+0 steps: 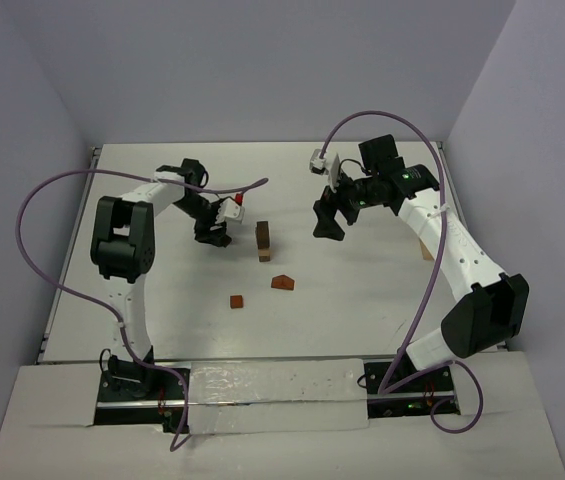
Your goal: Build the wood block tower
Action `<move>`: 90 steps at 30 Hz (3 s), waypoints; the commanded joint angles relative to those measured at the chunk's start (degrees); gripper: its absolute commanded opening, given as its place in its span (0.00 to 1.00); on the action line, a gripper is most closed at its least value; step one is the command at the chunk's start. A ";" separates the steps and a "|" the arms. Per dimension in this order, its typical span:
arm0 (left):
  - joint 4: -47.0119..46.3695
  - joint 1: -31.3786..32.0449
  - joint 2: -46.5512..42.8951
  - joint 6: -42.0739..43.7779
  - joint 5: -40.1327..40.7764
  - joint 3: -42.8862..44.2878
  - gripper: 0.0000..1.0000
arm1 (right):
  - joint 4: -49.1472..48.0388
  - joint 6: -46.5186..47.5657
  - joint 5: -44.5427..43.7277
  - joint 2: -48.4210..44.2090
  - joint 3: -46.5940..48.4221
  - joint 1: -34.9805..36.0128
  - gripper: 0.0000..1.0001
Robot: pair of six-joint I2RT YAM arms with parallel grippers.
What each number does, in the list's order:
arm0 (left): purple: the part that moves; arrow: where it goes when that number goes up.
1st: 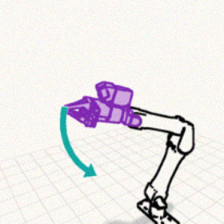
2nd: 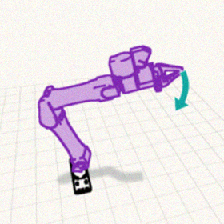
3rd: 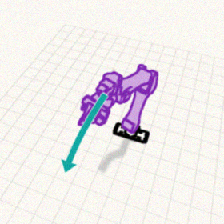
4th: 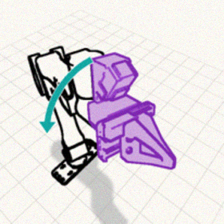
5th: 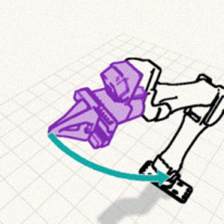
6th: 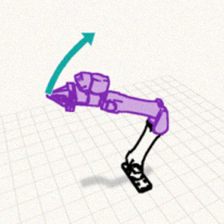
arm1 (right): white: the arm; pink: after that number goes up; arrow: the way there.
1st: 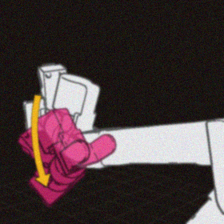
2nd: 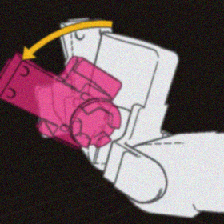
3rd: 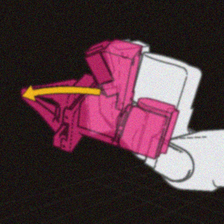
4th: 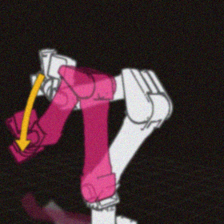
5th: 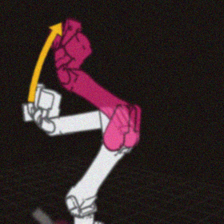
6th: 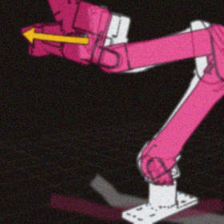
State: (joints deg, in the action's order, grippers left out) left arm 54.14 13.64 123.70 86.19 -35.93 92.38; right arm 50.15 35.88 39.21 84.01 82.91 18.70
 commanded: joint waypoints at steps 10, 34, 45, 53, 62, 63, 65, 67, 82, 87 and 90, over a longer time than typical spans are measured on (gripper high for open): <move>-4.56 1.75 -0.72 0.40 -0.55 -3.24 0.48 | -0.67 0.68 1.31 -1.39 -0.64 -0.59 1.00; -7.08 1.97 -19.43 -38.85 -0.55 1.02 0.00 | -4.67 -6.12 -0.19 -5.39 -5.53 -1.57 1.00; -6.76 9.63 -21.40 -44.70 2.78 4.82 0.11 | -4.63 -6.78 -1.06 -4.82 -5.75 -2.79 1.00; -6.19 12.66 -19.88 -44.18 3.43 4.87 0.17 | -4.75 -6.74 -1.11 -4.96 -6.04 -3.13 1.00; -5.36 14.75 -17.97 -43.21 3.67 5.96 0.23 | -4.89 -7.14 -0.71 -4.29 -5.57 -3.14 1.00; -4.99 14.85 -17.34 -42.97 3.62 6.35 0.23 | -4.89 -7.14 -0.66 -4.10 -5.52 -3.14 1.00; -4.31 15.08 -16.24 -42.48 3.29 7.70 0.23 | -4.89 -7.14 -0.62 -3.87 -5.41 -3.22 1.00; -3.54 15.19 -15.38 -41.97 3.17 8.64 0.23 | -4.89 -7.14 -0.74 -3.76 -5.48 -3.20 1.00; -0.16 15.90 -11.57 -39.43 2.42 10.62 0.27 | -5.24 -7.29 -0.77 -2.91 -5.24 -3.32 1.00; -0.08 16.15 -10.94 -39.60 2.77 10.97 0.27 | -5.24 -7.48 -0.71 -2.71 -5.13 -3.40 1.00; -0.35 16.16 -10.44 -39.78 2.66 11.16 0.28 | -5.24 -7.58 -0.53 -2.84 -5.13 -3.32 1.00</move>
State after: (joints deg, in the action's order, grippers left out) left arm 53.41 29.31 112.60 45.81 -31.88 100.47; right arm 46.70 29.19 38.00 80.95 76.47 15.84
